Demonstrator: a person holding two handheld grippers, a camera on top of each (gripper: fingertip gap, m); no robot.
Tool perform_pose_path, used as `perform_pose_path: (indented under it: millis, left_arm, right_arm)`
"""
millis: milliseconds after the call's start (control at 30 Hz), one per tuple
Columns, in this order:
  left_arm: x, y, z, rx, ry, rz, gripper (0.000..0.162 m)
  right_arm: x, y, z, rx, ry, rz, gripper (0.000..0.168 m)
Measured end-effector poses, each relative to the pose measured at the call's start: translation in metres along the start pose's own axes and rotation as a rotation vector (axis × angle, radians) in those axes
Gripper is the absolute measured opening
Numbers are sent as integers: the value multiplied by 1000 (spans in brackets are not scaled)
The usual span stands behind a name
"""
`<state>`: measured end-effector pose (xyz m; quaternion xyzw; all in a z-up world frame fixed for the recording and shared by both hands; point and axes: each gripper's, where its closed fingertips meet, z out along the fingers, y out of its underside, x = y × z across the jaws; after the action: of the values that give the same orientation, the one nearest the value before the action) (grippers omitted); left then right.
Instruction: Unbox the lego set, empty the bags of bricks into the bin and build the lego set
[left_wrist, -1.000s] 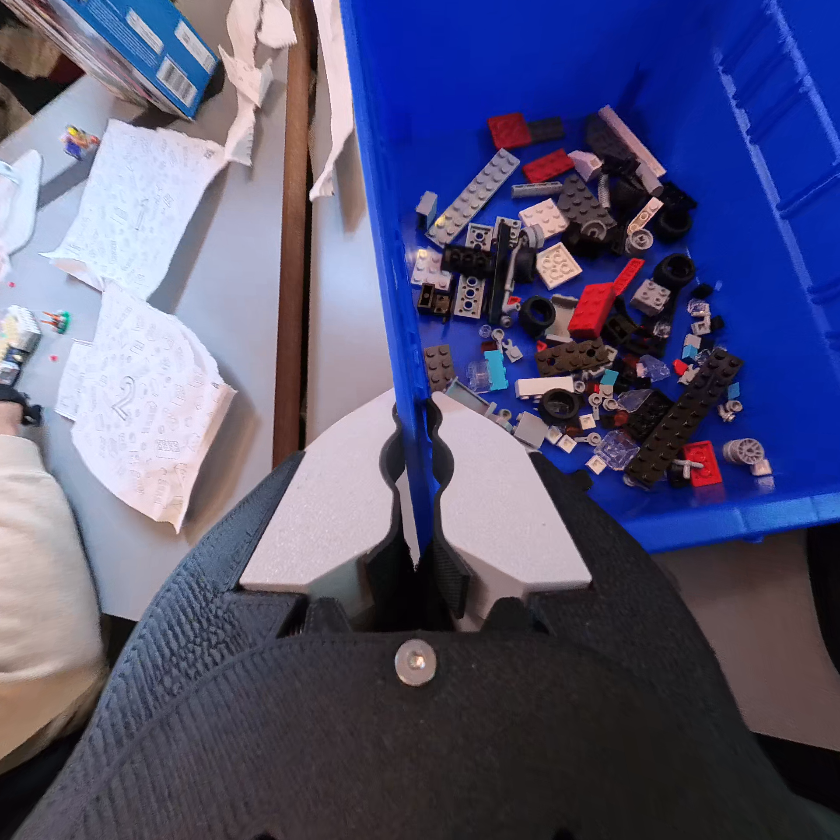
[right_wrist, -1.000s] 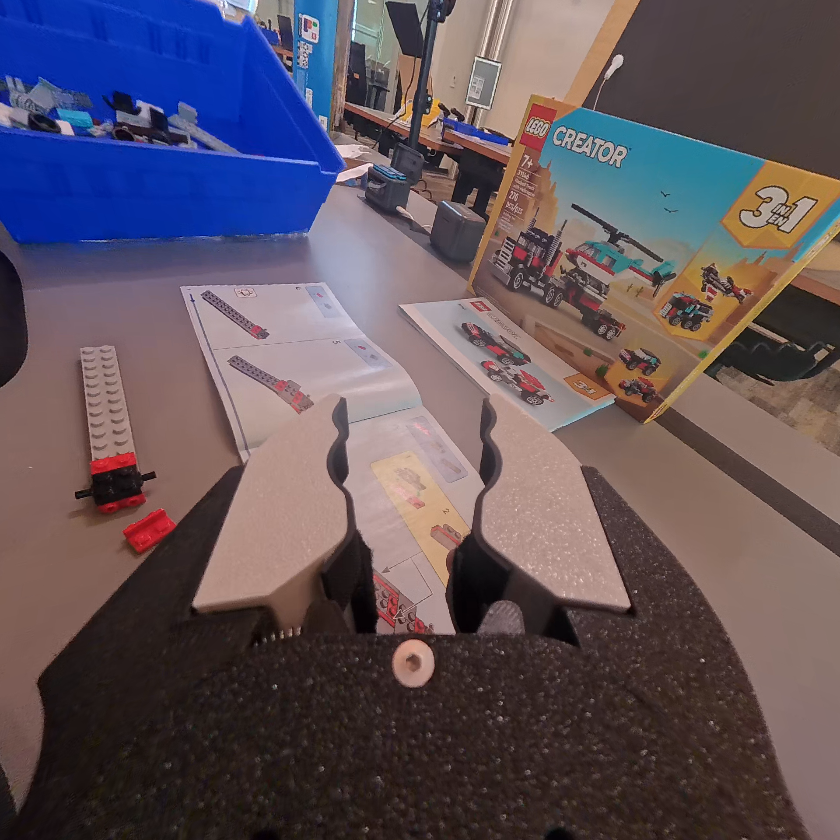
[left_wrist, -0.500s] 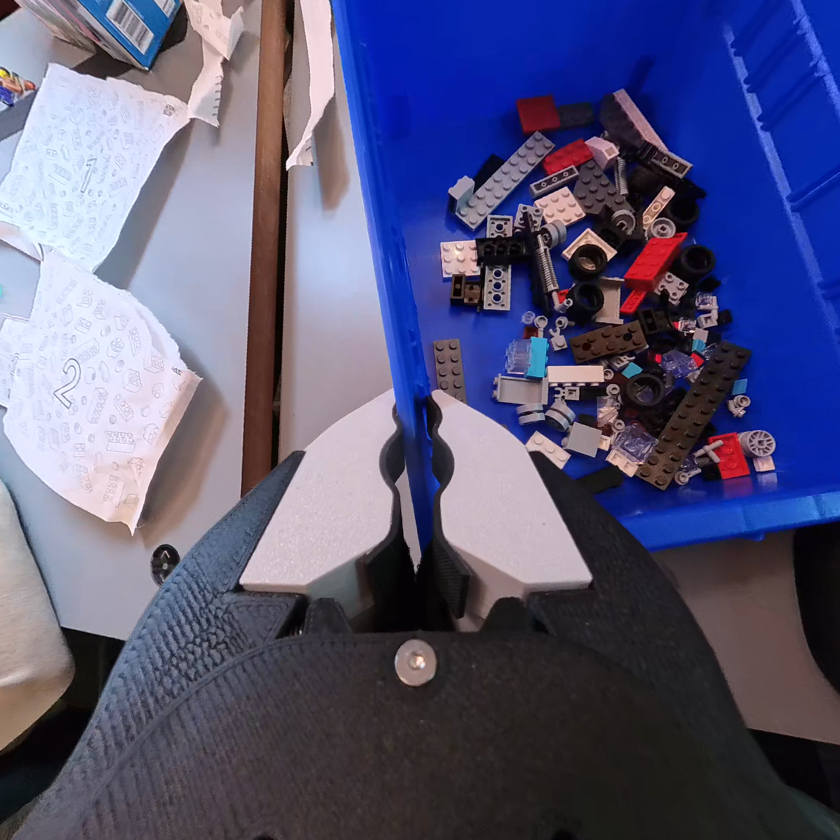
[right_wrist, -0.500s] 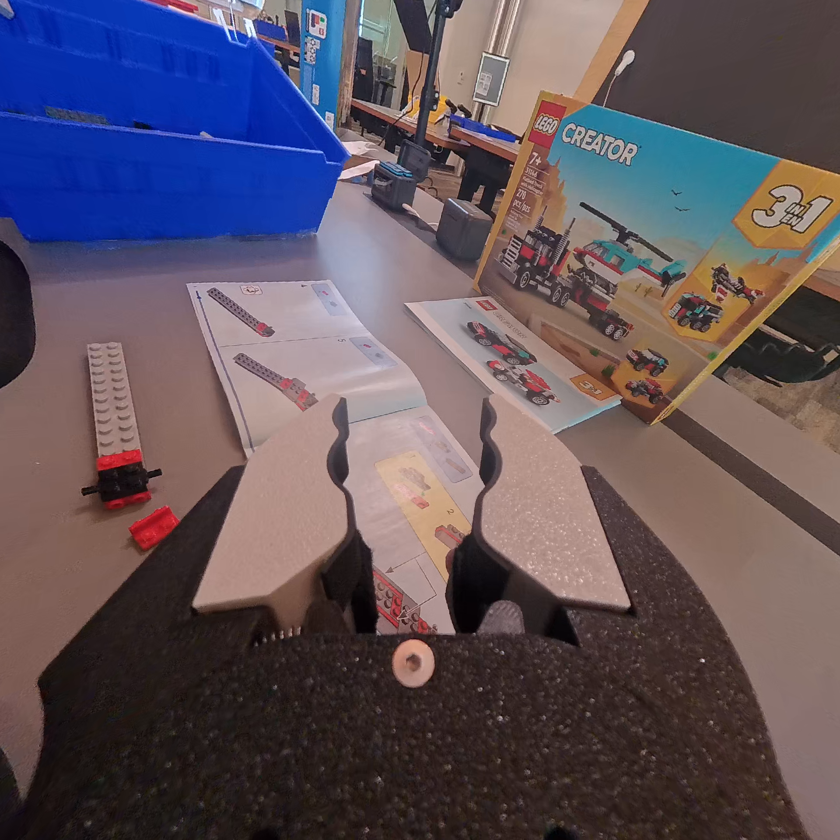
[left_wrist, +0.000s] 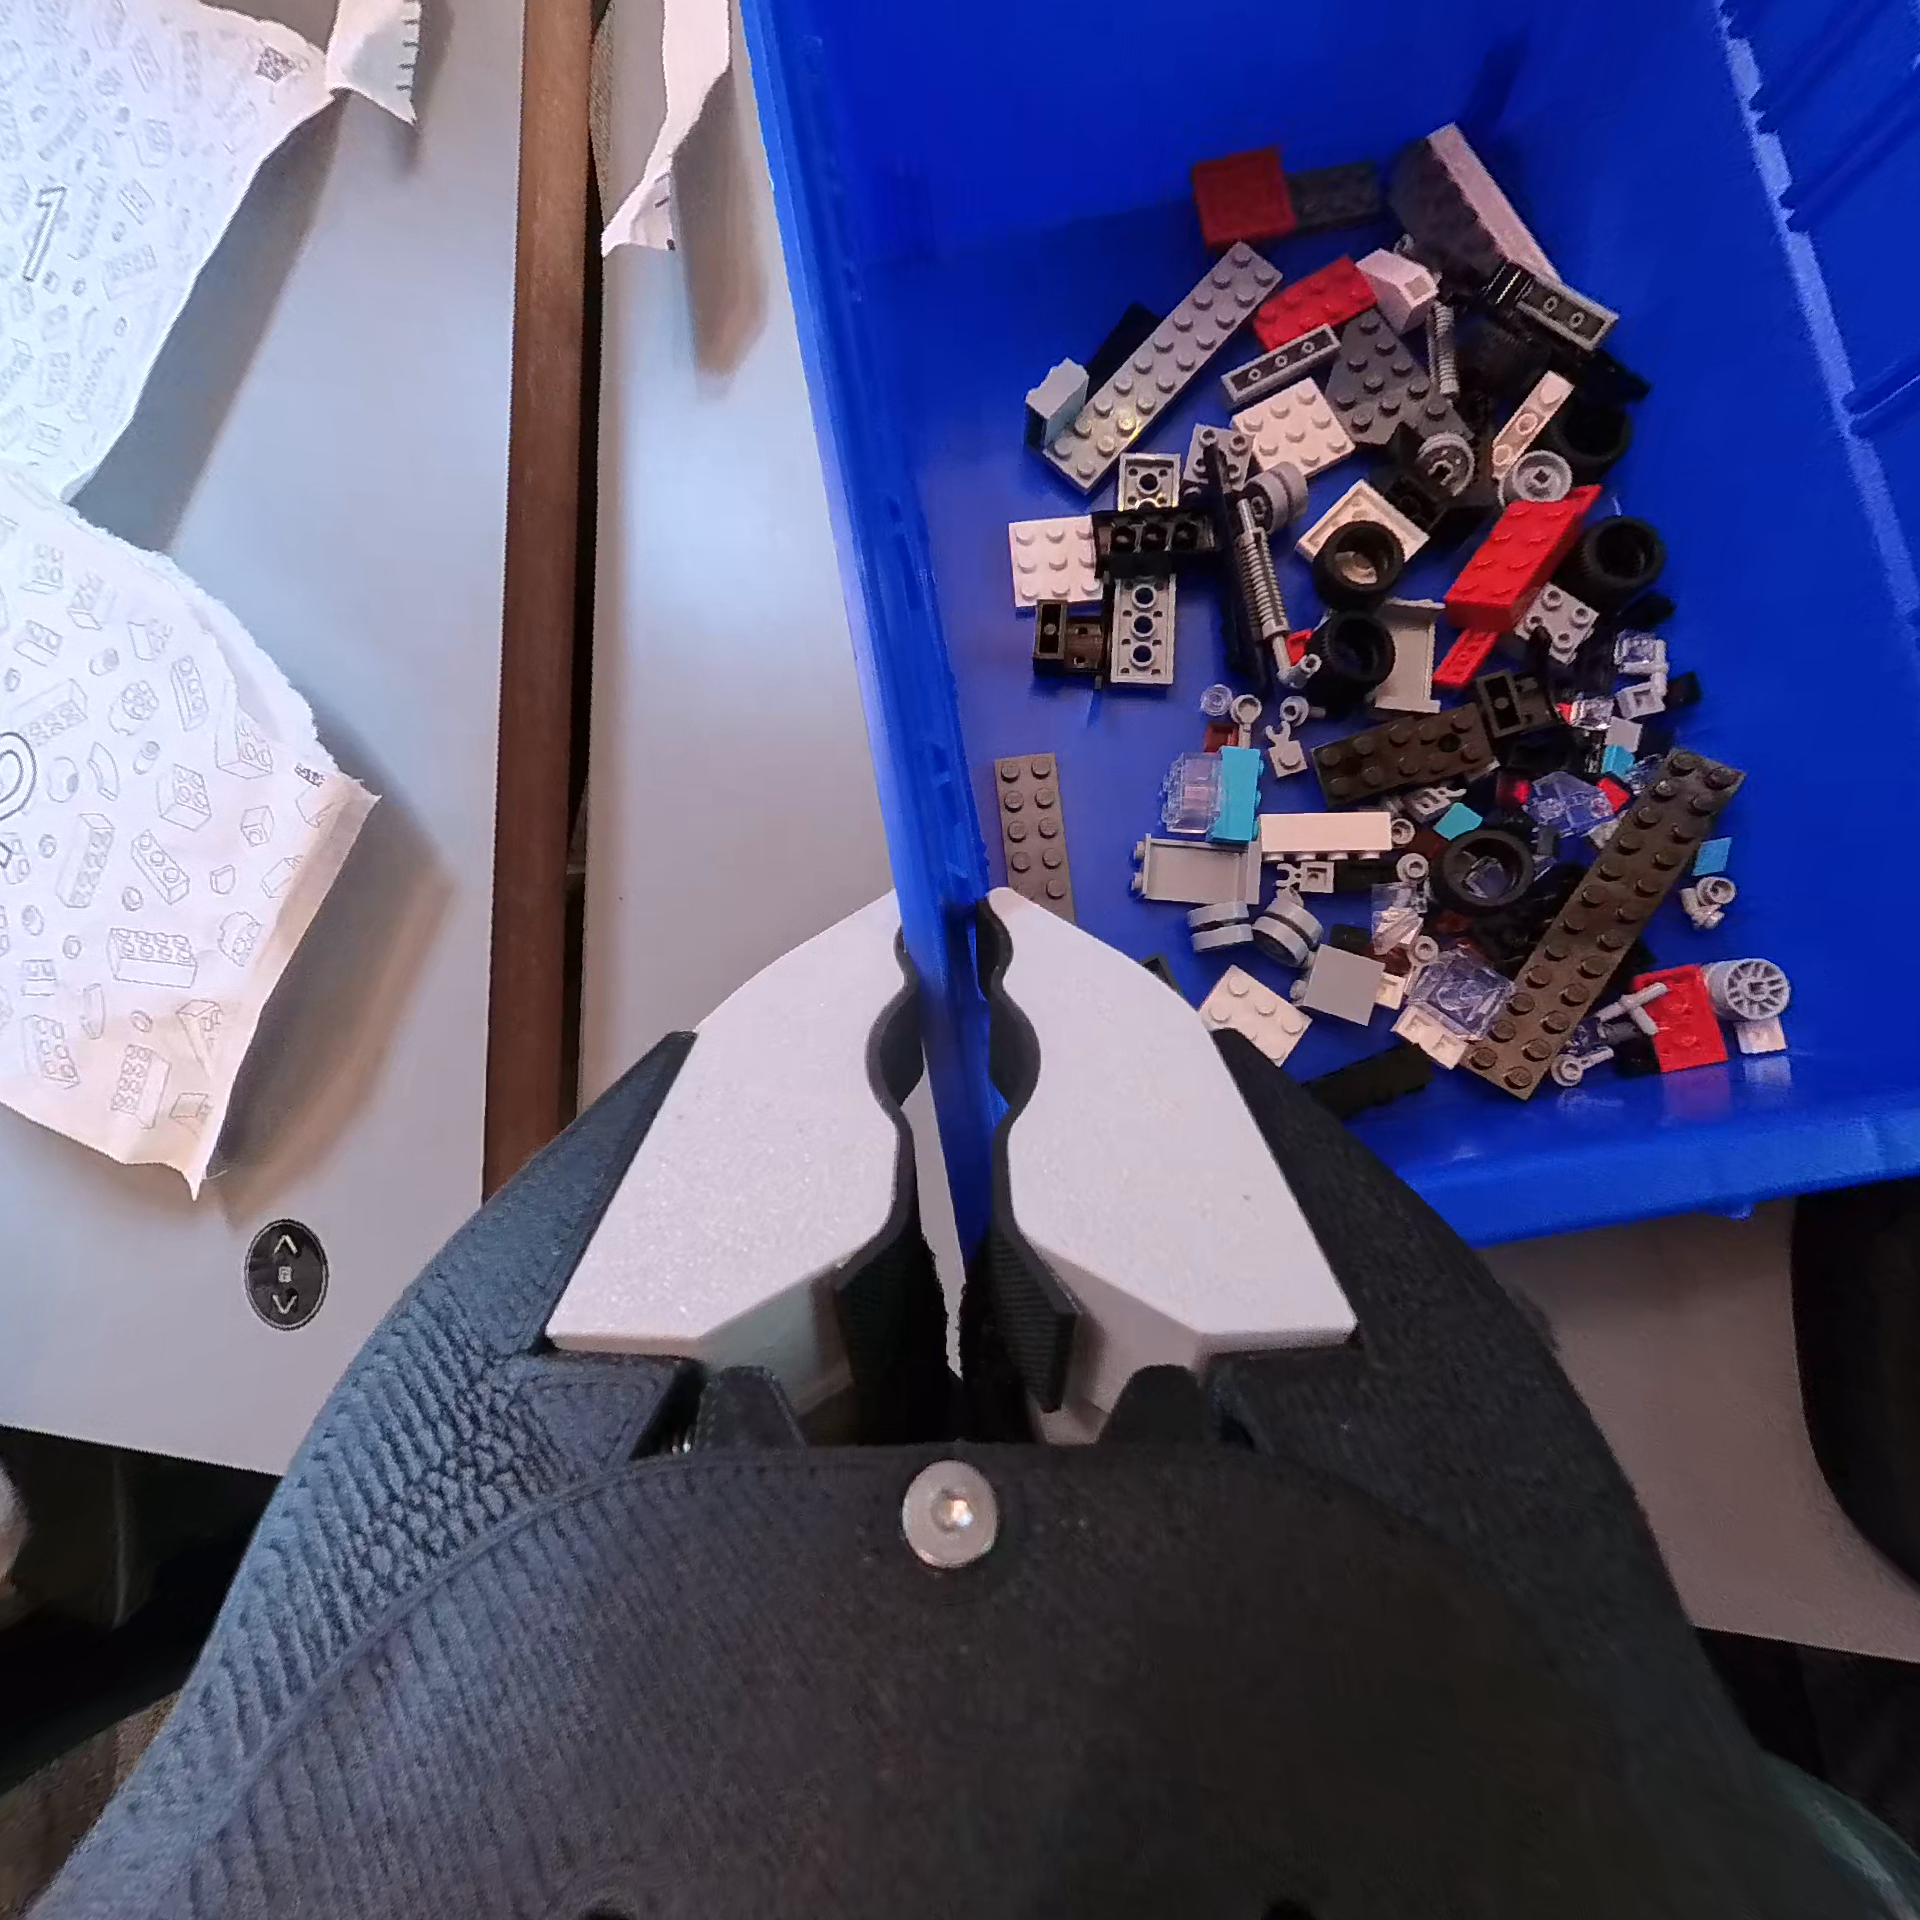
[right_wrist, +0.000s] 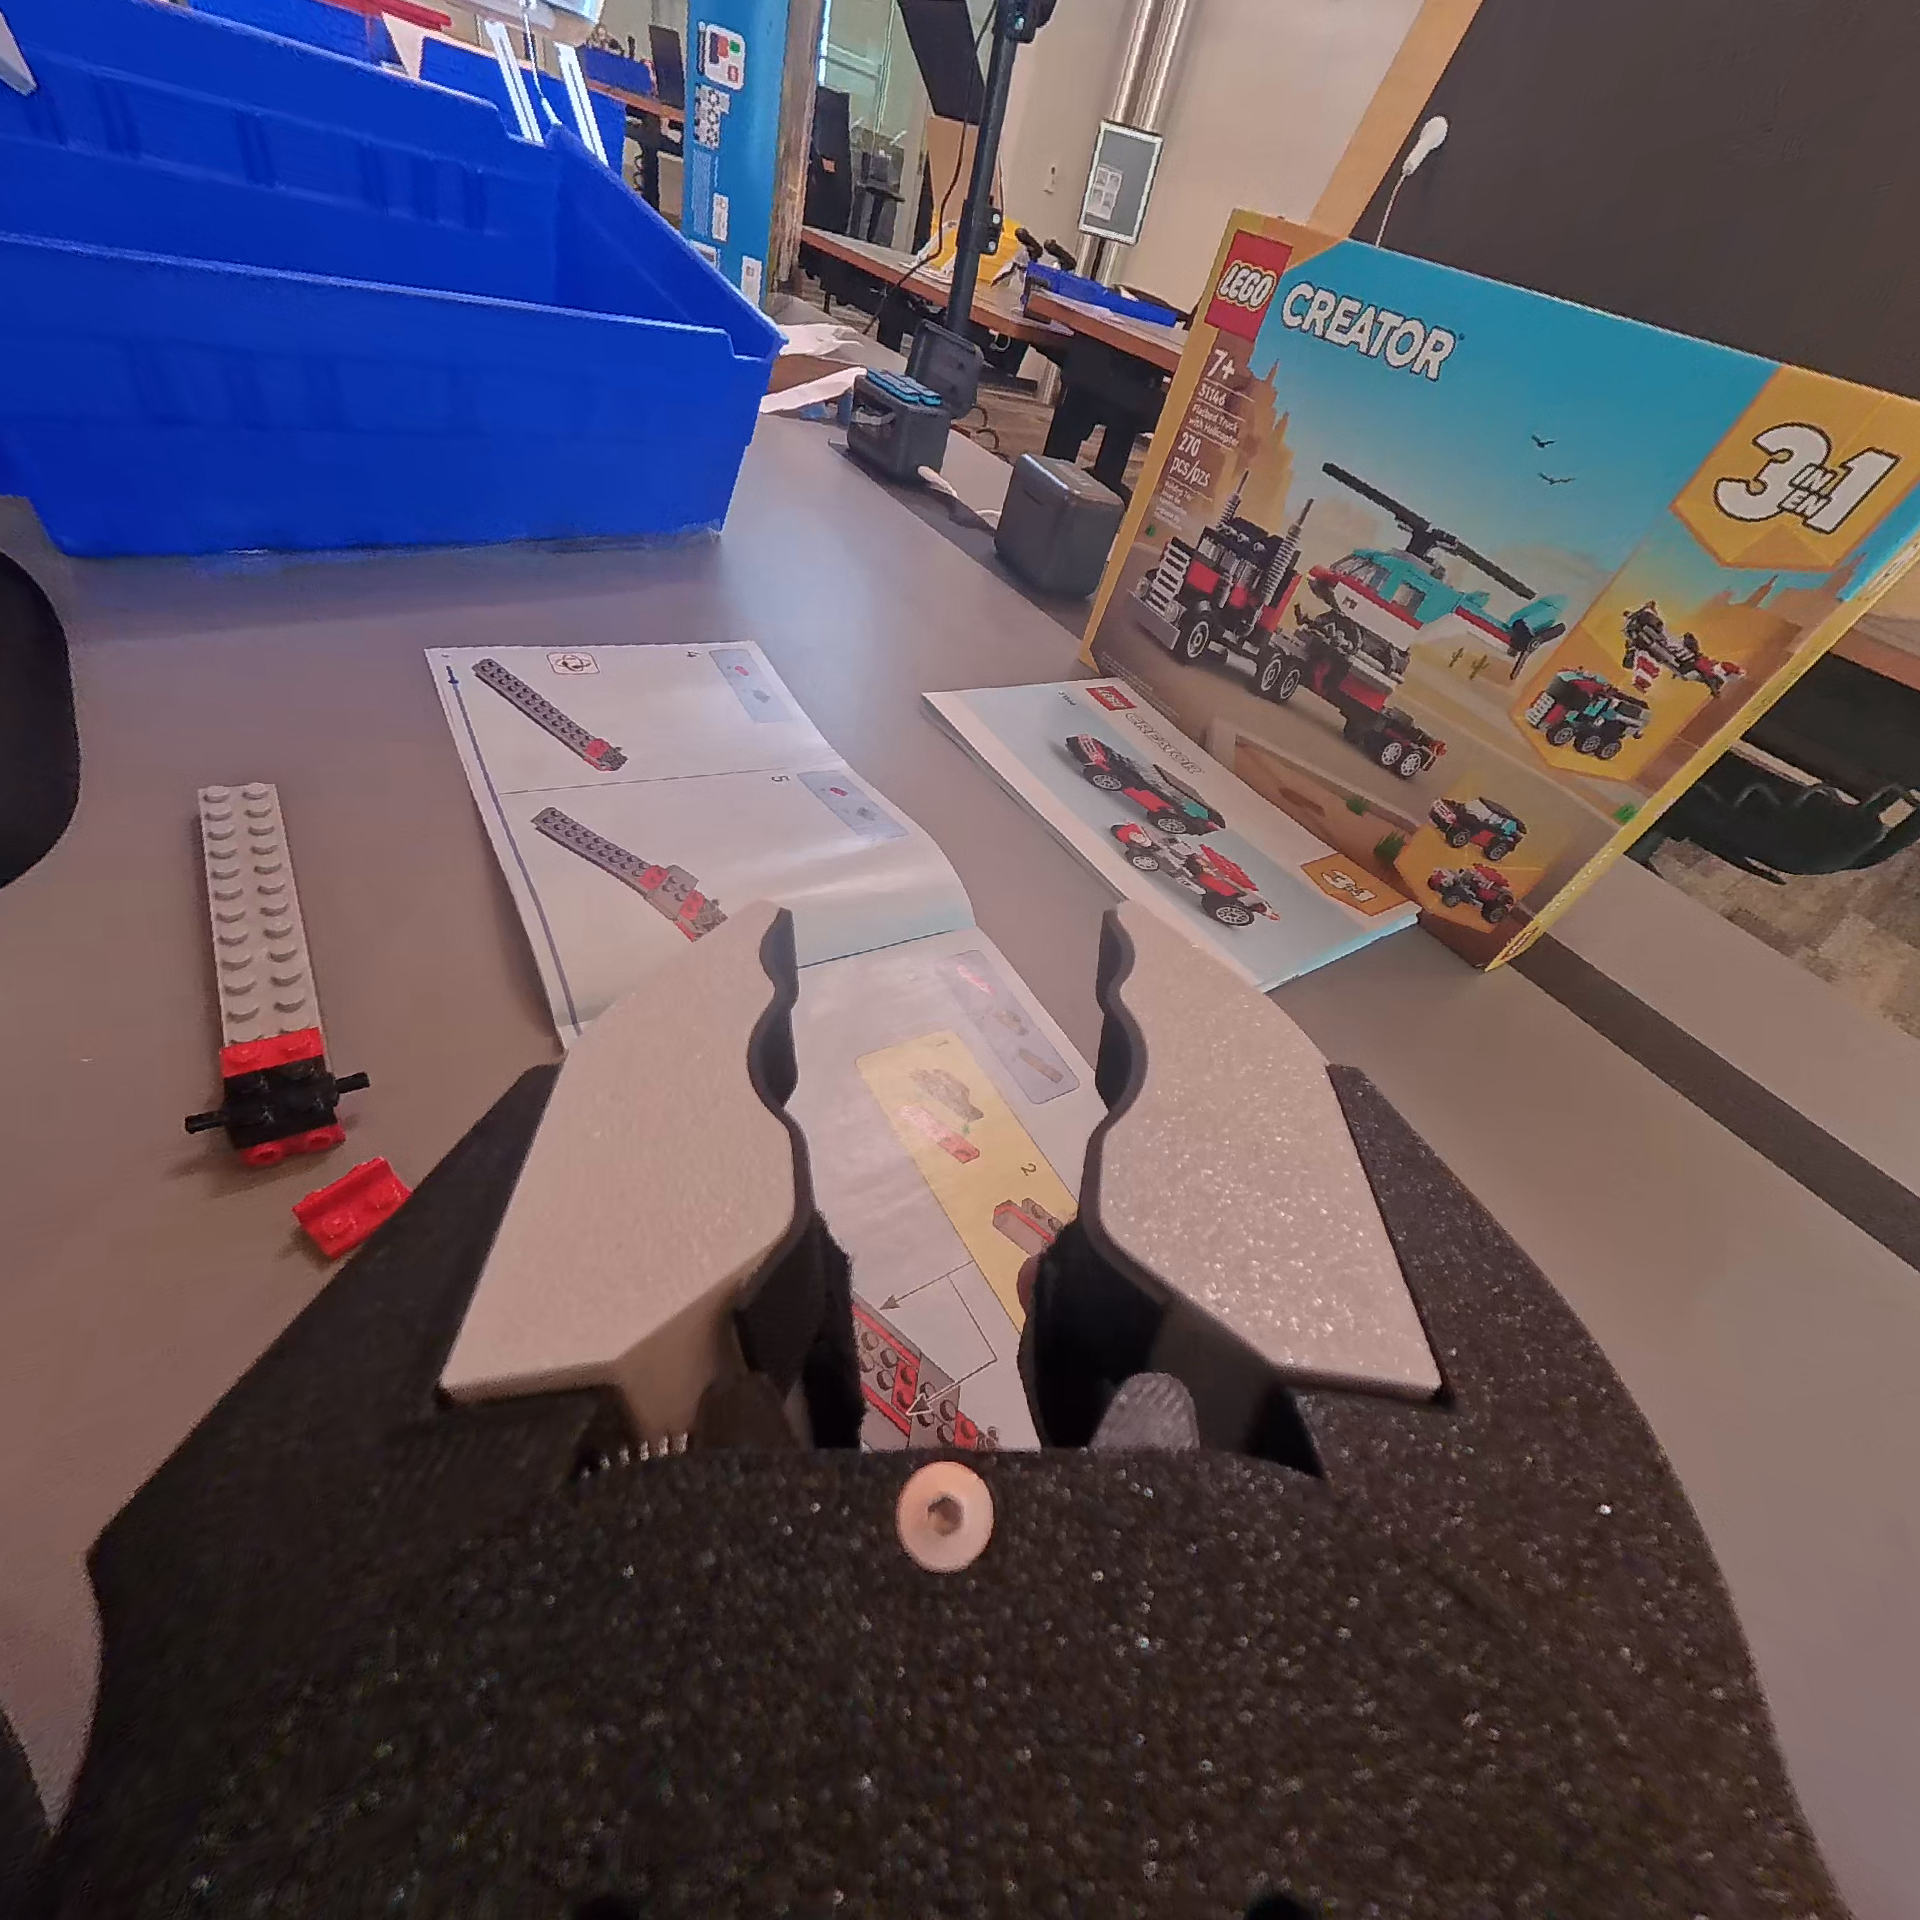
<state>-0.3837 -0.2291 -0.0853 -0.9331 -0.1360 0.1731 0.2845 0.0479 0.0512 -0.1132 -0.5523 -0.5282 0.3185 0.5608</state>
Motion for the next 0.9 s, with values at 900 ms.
perform_pose_path:
  millis: [900]
  left_arm:
    - [-22, 18, 12, -99, -103, -75, 21]
  right_arm:
    - [-4, -5, 0, 13, -18, -13, 56]
